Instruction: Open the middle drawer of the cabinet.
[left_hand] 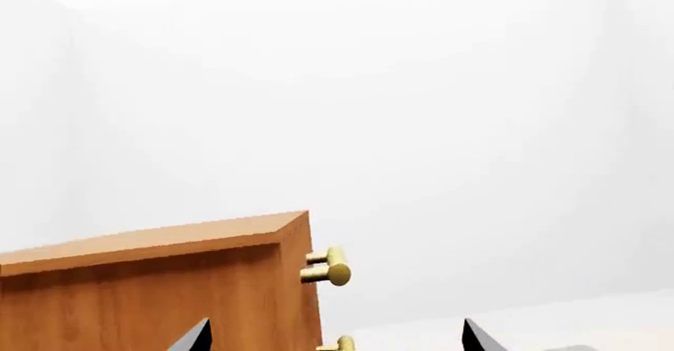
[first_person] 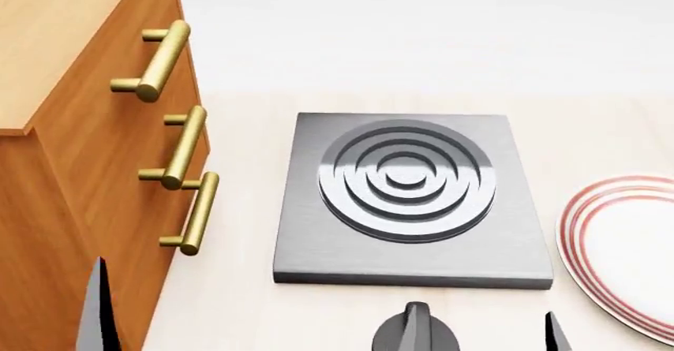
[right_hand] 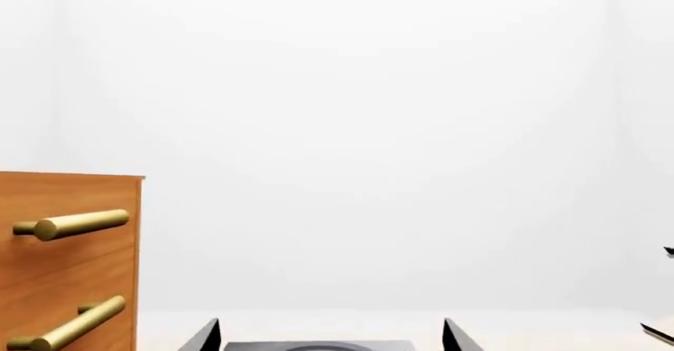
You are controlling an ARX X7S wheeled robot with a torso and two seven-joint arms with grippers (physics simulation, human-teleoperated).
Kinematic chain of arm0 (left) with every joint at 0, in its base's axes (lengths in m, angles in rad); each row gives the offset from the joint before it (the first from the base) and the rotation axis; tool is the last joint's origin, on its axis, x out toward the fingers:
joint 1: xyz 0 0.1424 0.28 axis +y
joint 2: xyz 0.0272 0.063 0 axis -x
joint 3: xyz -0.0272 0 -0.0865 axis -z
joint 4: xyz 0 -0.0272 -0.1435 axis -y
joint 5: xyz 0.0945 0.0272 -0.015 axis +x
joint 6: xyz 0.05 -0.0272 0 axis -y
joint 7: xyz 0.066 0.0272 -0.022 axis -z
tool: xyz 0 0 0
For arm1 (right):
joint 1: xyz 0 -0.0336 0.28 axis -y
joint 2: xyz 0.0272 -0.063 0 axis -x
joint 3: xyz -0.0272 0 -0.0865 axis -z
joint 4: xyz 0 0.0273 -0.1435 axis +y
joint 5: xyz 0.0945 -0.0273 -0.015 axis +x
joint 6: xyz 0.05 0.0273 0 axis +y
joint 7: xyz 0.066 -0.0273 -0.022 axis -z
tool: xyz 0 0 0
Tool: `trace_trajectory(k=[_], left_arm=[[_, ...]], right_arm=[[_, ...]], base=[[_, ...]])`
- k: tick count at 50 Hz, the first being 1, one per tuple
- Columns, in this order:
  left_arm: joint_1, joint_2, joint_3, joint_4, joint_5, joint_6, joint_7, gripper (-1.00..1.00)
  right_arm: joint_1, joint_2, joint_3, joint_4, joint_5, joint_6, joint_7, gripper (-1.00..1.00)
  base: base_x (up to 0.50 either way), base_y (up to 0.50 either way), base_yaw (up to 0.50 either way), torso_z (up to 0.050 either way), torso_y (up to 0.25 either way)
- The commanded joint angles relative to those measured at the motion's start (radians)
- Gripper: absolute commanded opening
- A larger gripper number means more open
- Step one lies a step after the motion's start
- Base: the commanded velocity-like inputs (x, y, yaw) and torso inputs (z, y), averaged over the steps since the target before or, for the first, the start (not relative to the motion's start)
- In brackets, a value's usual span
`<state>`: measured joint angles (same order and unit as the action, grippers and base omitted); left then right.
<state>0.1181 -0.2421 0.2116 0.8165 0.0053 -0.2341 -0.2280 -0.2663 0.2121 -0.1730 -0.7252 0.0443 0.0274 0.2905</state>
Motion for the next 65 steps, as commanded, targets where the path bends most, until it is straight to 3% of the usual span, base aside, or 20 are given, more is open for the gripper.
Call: trace_trajectory(k=[1, 8, 19, 45, 49, 60, 65], left_arm=[[-0.340, -0.042, 0.171, -0.073, 0.300, -0.306, 0.036, 1.00], [-0.569, -0.052, 0.357, -0.269, 0.508, -0.400, 0.095, 1.00], [-0.851, 0.002, 0.554, -0.636, 0.668, -0.399, 0.125, 1.00], [-1.152, 0.196, 0.718, -1.584, 0.661, -0.151, -0.080, 1.00], [-1.191, 0.237, 0.741, -1.734, 0.637, -0.098, -0.110, 1.00], [-1.303, 0.242, 1.215, -1.874, 0.130, -0.137, -0.259, 1.00], [-1.327, 0.242, 1.328, -1.899, 0.048, -0.150, -0.294, 1.00]], right_arm=[[0.001, 0.003, 0.009, 0.000, 0.016, 0.001, 0.016, 1.00], [0.004, 0.008, -0.007, 0.002, -0.005, 0.014, 0.022, 1.00], [0.004, 0.019, -0.016, -0.009, -0.009, 0.037, 0.025, 1.00], [0.012, 0.031, -0.019, 0.010, 0.009, 0.020, 0.040, 1.00], [0.014, 0.033, -0.022, 0.014, 0.016, 0.018, 0.039, 1.00], [0.016, 0.039, -0.029, 0.017, 0.022, 0.015, 0.041, 1.00], [0.018, 0.040, -0.034, 0.018, 0.024, 0.015, 0.043, 1.00]], base=[[0.00, 0.00, 0.00, 0.000, 0.000], [0.00, 0.00, 0.00, 0.000, 0.000], [0.00, 0.00, 0.00, 0.000, 0.000], [0.00, 0.00, 0.00, 0.000, 0.000], [0.00, 0.00, 0.00, 0.000, 0.000], [0.00, 0.00, 0.00, 0.000, 0.000], [0.00, 0.00, 0.00, 0.000, 0.000]])
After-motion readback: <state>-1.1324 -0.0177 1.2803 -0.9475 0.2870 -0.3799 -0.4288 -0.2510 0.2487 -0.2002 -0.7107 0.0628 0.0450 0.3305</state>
